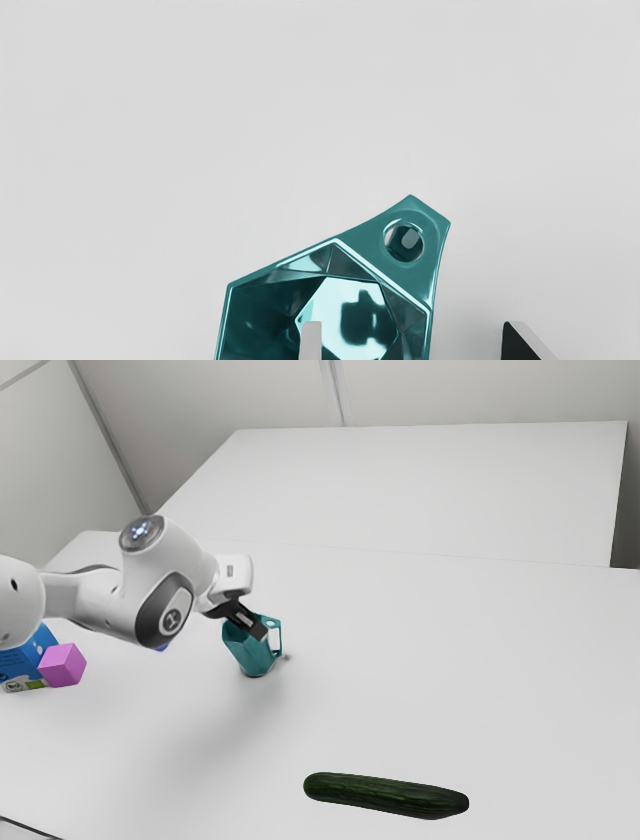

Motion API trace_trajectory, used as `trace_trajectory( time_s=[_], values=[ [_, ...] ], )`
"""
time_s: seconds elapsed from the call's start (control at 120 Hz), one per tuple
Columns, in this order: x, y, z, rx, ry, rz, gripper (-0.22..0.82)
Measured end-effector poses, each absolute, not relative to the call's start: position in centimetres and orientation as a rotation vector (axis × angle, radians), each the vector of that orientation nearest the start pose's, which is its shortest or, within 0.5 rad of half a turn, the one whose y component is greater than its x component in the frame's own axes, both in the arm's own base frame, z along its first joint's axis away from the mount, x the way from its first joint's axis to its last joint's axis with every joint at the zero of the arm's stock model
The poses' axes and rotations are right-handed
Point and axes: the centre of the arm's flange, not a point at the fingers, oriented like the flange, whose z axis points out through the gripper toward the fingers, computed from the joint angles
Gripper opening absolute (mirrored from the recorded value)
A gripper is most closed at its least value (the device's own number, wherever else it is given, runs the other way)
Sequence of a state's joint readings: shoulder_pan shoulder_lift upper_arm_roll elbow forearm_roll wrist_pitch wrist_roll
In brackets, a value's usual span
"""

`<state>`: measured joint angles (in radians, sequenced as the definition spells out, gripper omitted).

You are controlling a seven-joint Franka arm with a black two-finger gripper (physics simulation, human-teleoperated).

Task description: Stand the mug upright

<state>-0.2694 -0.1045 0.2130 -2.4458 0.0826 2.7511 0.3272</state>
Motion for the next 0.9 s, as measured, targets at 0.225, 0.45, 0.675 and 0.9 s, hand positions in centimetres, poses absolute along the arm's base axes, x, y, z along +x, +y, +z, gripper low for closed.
trace_trajectory(
  time_s=[0.225, 0.45, 0.675, 0.9],
  values=[
    [53.2, -4.0, 43.2, -2.904, 0.675, -0.663, 0.40],
    [58.5, -4.2, 48.0, -2.963, 0.592, -0.542, 0.51],
    [61.1, -3.7, 49.4, -3.087, 0.456, -0.225, 0.57],
    [60.1, -3.6, 49.9, -3.130, 0.374, 0.013, 0.59]
  ],
)
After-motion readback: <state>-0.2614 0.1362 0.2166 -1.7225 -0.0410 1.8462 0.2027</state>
